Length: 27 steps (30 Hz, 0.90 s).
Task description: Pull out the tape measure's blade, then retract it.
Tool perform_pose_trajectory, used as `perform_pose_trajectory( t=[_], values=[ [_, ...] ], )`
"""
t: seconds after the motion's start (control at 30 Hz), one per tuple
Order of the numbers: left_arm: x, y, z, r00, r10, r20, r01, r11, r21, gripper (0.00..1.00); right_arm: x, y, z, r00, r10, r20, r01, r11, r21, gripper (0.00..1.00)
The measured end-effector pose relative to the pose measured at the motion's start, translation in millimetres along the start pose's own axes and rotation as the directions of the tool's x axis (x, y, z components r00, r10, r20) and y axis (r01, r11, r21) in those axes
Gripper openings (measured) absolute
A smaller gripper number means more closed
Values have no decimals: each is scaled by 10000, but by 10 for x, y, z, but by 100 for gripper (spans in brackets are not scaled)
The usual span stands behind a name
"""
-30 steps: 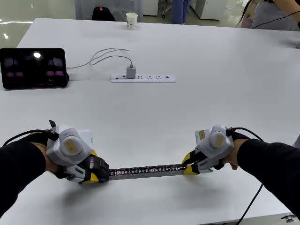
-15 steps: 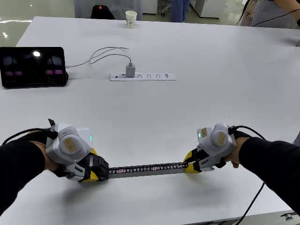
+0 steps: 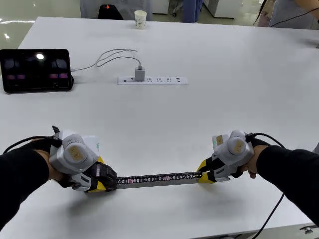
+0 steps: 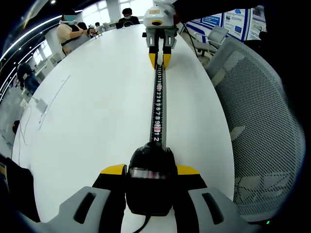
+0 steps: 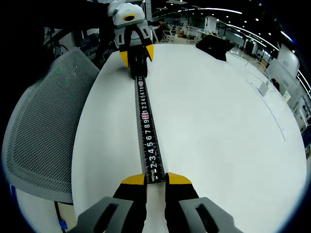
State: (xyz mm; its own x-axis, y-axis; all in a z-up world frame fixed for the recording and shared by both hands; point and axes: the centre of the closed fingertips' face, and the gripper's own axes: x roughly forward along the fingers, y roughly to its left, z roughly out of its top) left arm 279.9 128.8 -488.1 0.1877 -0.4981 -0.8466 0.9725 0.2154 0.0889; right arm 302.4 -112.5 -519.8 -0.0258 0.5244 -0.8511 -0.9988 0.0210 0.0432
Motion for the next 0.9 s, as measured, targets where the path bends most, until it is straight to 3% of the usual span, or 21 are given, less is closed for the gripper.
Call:
perform_pose_trajectory(
  t=[0.4, 0.6, 0.9],
  values=[
    [1, -15, 8, 10000, 36, 32, -36, 10000, -9, 31, -22, 3, -19, 10000, 60, 16, -61, 9999, 161, 11],
    [5, 2, 32, 9993, 189, 320, -178, 9992, -350, 32, -15, 5, -9, 9998, -6, -194, 7, 10000, 47, 12],
    [15, -8, 48, 9997, 203, 143, -200, 9996, -213, 33, -9, 4, -21, 9982, -100, -595, 86, 9997, -250, 12]
  ],
)
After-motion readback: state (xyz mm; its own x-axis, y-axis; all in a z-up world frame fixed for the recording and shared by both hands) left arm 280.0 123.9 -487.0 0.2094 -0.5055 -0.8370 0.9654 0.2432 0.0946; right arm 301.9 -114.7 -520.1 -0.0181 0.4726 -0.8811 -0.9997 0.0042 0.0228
